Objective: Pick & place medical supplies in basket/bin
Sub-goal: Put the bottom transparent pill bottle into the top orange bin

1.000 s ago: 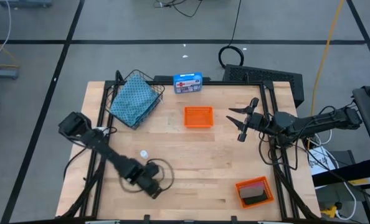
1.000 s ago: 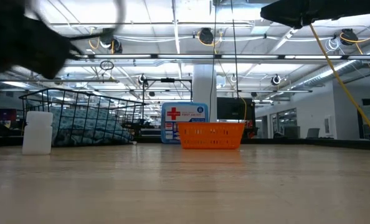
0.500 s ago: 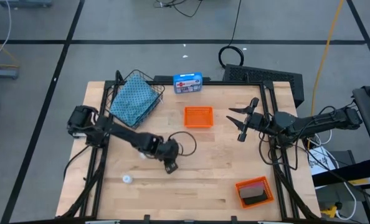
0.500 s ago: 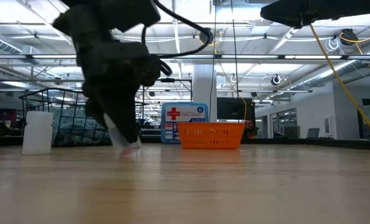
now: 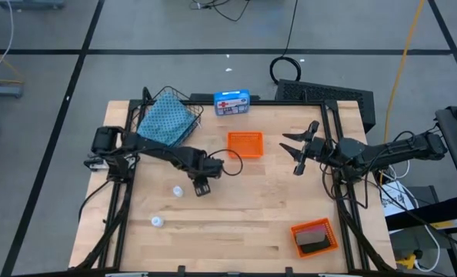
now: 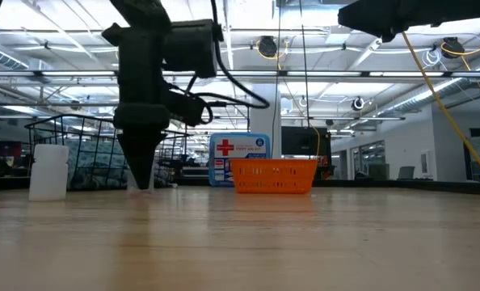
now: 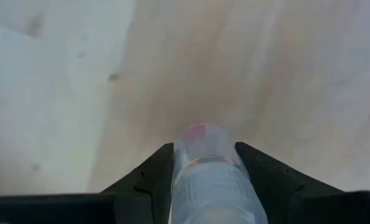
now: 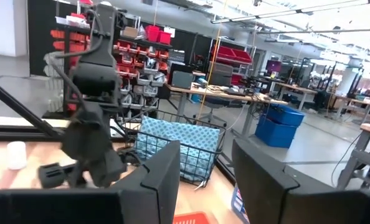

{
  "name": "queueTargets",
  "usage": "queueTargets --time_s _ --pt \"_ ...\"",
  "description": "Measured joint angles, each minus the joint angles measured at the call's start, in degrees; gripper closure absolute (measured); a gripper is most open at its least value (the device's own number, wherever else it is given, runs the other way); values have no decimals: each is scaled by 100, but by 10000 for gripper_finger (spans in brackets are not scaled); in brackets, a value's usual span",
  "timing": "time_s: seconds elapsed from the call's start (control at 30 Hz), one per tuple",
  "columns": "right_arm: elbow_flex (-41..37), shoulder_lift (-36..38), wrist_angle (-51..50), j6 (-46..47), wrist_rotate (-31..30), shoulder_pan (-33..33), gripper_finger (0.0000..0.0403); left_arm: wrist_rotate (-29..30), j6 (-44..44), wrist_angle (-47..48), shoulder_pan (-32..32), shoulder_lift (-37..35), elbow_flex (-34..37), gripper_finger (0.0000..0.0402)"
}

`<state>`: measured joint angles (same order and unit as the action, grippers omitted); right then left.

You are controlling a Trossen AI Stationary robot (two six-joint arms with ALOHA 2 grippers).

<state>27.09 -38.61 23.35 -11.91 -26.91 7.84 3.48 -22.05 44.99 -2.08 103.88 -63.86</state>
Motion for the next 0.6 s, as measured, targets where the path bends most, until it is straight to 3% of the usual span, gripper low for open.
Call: queueTargets --time_s 0.33,0.6 --pt "0 0 0 184 -3 0 269 79 848 -428 288 8 -46 235" --pt "0 0 0 184 -3 0 269 215 845 -462 288 8 -50 144"
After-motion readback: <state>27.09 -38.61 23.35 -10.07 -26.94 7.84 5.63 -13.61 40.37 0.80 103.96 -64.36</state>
